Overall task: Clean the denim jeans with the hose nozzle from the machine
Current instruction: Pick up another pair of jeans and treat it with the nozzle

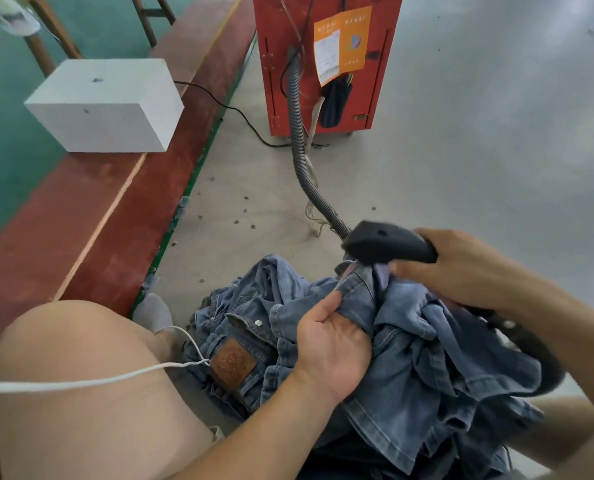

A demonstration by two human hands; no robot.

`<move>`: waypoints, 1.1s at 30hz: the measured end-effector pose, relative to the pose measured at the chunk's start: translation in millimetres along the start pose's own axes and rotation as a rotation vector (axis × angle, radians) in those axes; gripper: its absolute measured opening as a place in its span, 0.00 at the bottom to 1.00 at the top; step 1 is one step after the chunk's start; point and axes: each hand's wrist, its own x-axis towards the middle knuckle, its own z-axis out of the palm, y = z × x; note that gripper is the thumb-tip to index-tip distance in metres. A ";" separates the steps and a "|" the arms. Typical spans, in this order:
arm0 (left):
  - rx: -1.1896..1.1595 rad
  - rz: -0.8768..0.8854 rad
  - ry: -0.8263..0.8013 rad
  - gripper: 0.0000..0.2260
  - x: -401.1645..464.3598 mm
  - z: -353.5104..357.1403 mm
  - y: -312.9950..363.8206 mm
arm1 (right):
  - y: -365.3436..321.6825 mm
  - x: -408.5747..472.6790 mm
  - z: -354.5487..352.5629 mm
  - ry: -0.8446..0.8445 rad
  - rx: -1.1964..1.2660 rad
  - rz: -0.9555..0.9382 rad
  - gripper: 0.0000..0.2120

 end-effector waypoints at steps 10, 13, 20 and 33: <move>-0.038 0.035 0.046 0.23 4.8 -4.7 2.9 | 0.2 -9.7 -1.7 -0.183 -0.135 -0.086 0.07; 0.001 0.022 0.023 0.24 3.8 -5.4 4.1 | -2.6 3.1 2.8 -0.004 -0.051 -0.070 0.05; -0.079 0.022 0.014 0.24 7.0 -8.6 6.4 | 10.3 -15.1 -18.9 -0.286 0.035 -0.001 0.06; -0.142 0.013 0.033 0.24 6.2 -13.3 7.0 | 7.4 -12.6 -10.8 -0.263 -0.053 -0.036 0.04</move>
